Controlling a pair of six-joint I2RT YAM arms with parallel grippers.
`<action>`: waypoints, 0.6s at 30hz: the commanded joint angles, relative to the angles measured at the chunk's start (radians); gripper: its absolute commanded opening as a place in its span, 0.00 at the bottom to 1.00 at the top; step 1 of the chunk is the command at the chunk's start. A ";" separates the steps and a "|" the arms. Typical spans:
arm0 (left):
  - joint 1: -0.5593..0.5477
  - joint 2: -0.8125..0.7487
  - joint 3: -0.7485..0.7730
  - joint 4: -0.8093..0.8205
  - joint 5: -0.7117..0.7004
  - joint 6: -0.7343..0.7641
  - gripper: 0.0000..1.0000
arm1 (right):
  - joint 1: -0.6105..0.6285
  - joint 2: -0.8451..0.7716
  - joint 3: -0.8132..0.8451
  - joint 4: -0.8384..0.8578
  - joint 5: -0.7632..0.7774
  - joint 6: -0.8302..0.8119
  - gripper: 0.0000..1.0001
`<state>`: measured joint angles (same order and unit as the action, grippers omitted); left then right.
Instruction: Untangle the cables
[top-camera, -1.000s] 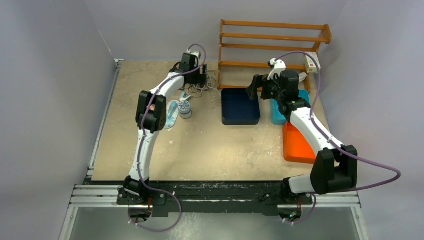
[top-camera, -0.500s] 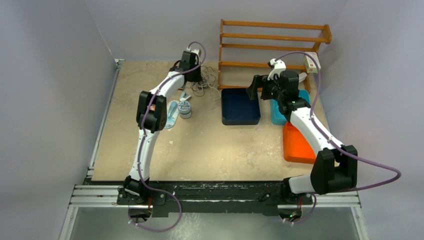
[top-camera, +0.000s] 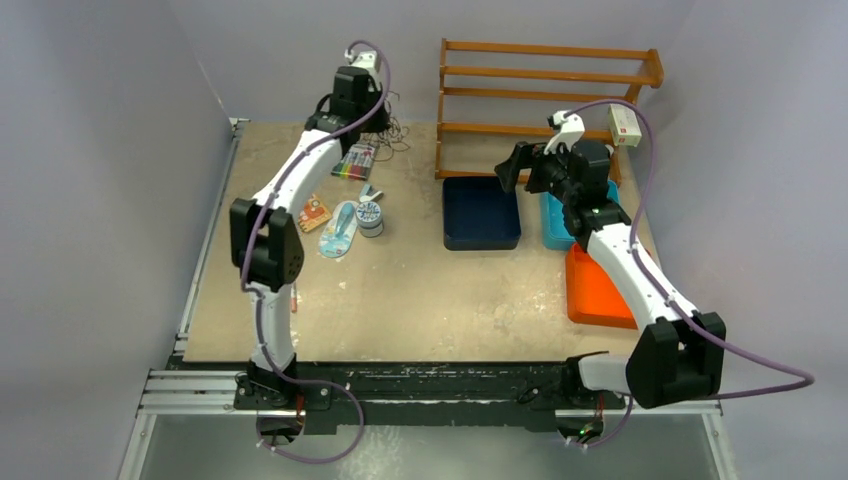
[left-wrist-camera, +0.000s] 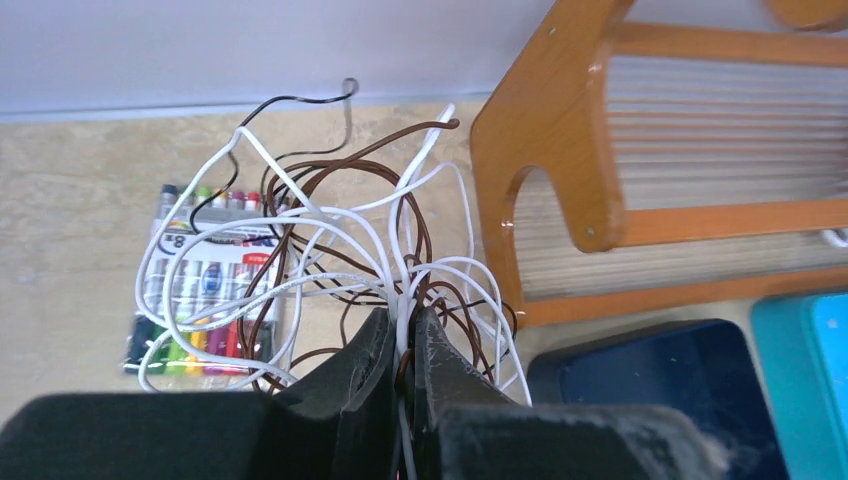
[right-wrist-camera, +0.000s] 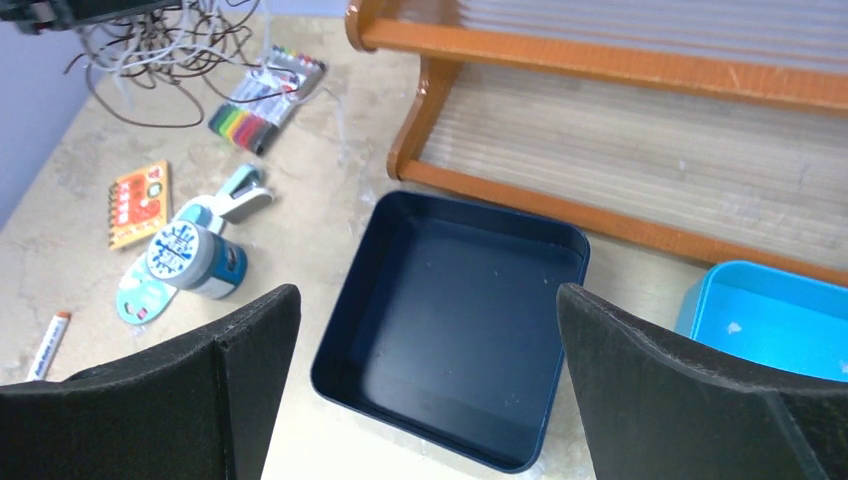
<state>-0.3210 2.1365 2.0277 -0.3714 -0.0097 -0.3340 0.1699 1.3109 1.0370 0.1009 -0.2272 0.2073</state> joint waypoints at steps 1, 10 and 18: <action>-0.005 -0.189 -0.128 0.055 -0.024 0.026 0.00 | 0.000 -0.056 -0.021 0.111 -0.003 0.044 0.99; -0.019 -0.545 -0.427 0.008 0.044 0.104 0.00 | 0.000 -0.101 -0.056 0.203 -0.032 0.078 0.99; -0.069 -0.784 -0.662 -0.079 0.059 0.134 0.00 | -0.001 -0.137 -0.115 0.280 -0.039 0.089 0.99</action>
<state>-0.3511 1.4639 1.4536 -0.4313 0.0471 -0.2356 0.1699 1.2163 0.9417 0.2844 -0.2531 0.2779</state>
